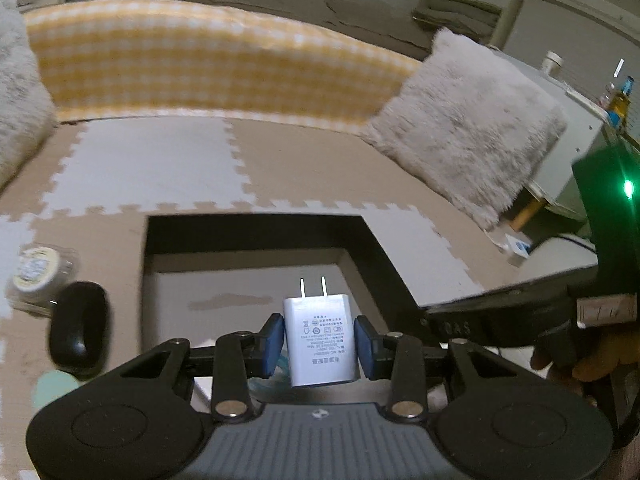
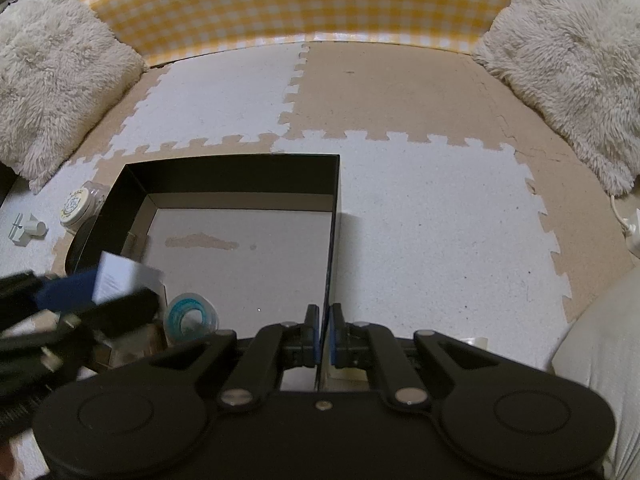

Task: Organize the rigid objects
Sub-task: 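Carry the charger into the black box and release it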

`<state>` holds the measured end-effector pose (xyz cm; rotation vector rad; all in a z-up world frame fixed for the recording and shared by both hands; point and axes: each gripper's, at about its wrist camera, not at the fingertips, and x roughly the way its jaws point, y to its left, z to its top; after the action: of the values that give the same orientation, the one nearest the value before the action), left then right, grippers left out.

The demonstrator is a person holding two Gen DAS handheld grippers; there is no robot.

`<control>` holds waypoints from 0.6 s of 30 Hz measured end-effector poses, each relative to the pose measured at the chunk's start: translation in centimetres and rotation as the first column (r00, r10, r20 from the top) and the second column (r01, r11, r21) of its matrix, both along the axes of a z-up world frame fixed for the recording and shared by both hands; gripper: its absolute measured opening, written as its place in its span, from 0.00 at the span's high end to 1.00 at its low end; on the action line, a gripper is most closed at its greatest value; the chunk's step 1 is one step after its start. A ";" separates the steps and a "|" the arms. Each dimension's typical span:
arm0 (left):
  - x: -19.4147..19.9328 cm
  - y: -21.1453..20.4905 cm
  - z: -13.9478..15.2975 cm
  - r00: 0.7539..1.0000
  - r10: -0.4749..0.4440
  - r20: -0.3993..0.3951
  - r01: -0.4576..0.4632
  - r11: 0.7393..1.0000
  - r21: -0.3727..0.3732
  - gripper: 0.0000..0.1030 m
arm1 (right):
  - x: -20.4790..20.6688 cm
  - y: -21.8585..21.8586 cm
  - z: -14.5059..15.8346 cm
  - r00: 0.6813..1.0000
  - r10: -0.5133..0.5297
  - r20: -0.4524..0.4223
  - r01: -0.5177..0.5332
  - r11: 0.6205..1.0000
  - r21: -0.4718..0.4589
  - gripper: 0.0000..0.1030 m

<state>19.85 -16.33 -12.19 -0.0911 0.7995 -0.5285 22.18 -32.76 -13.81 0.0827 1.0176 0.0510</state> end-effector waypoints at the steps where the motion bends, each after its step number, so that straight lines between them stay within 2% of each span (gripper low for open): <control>1: 0.0 -0.3 -0.2 1.000 -0.011 0.000 0.011 1.000 0.001 0.62 | 0.0 -0.1 0.0 1.000 -0.001 -0.001 0.001 1.000 0.002 0.95; 14: -0.2 -1.4 -2.2 0.999 -0.049 -0.001 0.049 0.998 -0.033 0.61 | 0.1 -0.1 0.0 1.000 0.000 -0.003 0.000 1.000 0.000 0.95; 18: -0.2 -1.7 -2.6 0.997 -0.070 -0.032 0.069 0.997 -0.024 0.61 | 0.1 -0.1 0.0 1.000 0.000 -0.003 0.000 1.000 0.001 0.95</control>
<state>19.63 -17.99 -14.83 -0.0933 0.8306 -0.6029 22.29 -32.85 -13.78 0.0838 1.0206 0.0513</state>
